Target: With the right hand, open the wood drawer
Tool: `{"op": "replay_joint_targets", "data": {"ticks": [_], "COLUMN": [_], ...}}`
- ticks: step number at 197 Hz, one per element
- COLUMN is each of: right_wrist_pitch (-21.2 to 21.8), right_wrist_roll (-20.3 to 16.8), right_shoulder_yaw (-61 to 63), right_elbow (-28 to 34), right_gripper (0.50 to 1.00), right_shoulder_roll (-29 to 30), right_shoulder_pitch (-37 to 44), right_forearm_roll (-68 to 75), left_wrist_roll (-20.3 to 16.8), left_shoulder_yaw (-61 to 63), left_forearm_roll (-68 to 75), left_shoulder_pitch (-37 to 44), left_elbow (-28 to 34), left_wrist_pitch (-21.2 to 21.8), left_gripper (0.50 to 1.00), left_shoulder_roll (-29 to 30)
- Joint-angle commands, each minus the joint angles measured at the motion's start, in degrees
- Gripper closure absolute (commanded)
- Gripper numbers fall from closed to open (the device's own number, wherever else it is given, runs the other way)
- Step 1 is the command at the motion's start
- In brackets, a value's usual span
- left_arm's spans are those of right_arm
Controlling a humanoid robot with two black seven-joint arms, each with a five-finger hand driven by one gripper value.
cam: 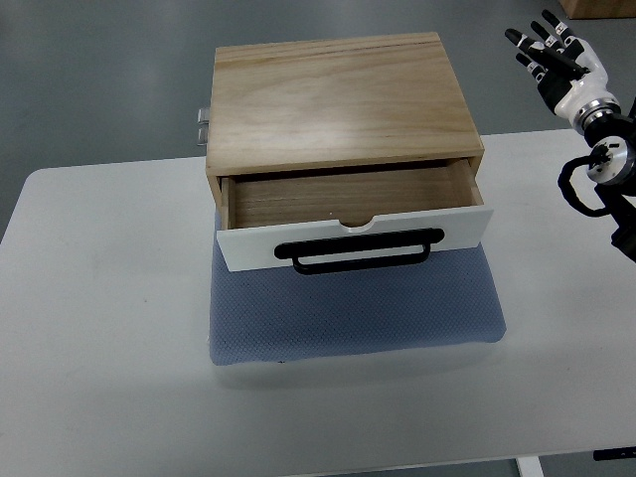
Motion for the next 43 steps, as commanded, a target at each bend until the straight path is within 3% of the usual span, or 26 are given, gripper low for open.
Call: {"op": "replay_joint_targets", "data": {"ticks": [1, 43], "right_wrist_pitch": [-0.1, -0.1], "right_wrist_roll": [0.0, 0.1], "right_shoulder_yaw": [0.0, 0.2], "right_elbow": [0.0, 0.0], "right_gripper": [0.554, 0.554], "right_shoulder_roll": [0.8, 1.9], "right_shoulder_pitch": [-1.0, -2.2], "right_forearm_roll": [0.0, 0.0], "left_wrist_roll": [-0.1, 0.0], "left_shoulder_yaw": [0.0, 0.0], "left_forearm_roll": [0.0, 0.0], "left_shoulder_pitch": [0.0, 0.0], "left_elbow": [0.0, 0.0], "left_wrist_pitch": [0.0, 0.0], "left_gripper": [0.500, 0.500], "left_shoulder_roll": [0.0, 0.0]}}
